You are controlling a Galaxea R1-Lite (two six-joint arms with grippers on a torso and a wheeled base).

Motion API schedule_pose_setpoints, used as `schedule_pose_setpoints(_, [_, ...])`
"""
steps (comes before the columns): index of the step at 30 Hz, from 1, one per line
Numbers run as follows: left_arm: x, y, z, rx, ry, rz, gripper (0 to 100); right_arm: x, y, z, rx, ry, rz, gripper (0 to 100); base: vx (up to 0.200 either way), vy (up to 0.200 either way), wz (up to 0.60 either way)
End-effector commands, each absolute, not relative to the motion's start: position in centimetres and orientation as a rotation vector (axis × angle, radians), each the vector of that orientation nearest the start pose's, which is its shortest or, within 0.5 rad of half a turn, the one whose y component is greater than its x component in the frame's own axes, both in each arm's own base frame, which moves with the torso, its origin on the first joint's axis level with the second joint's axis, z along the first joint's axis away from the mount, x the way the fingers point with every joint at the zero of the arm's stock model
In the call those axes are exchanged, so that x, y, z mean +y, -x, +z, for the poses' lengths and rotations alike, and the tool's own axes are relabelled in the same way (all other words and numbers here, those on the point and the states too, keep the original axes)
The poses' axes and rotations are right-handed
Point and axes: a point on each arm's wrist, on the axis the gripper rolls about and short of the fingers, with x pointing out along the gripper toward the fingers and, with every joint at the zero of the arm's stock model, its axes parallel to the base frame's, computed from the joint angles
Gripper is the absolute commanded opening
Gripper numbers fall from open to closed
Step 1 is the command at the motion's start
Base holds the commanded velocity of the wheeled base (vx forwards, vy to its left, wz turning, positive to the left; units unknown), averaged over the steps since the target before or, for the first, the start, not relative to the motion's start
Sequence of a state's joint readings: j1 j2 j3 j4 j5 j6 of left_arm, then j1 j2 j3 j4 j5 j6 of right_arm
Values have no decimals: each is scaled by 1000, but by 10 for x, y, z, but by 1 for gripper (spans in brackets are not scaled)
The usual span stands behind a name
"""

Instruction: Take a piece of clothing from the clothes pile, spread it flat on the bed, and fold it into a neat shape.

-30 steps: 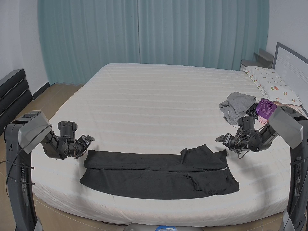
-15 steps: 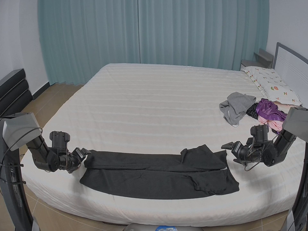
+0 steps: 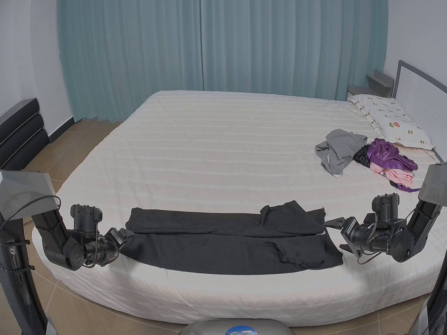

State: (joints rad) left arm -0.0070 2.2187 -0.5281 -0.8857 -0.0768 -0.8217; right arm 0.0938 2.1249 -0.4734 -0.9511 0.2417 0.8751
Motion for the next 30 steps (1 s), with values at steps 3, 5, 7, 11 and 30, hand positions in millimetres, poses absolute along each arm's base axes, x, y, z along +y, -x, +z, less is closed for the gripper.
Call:
schedule_pose_setpoints(3, [-11,-313,-31,789,760,303,100,38,-291,1,836,-869,-14,100,0,0,0])
schedule_pose_setpoints(5, [-13,-316,-33,782,752,308,100,37,-291,-3,841,-863,-30,100,0,0,0])
schedule_pose_setpoints(7, [-17,-322,-35,771,739,306,100,39,-291,-9,852,-846,-58,100,0,0,0])
schedule_pose_setpoints(11, [-21,-328,-37,761,731,303,100,45,-290,-16,859,-815,-84,100,0,0,0])
schedule_pose_setpoints(30, [-12,-316,-39,767,718,382,0,65,-284,-39,916,-705,-169,100,0,0,0])
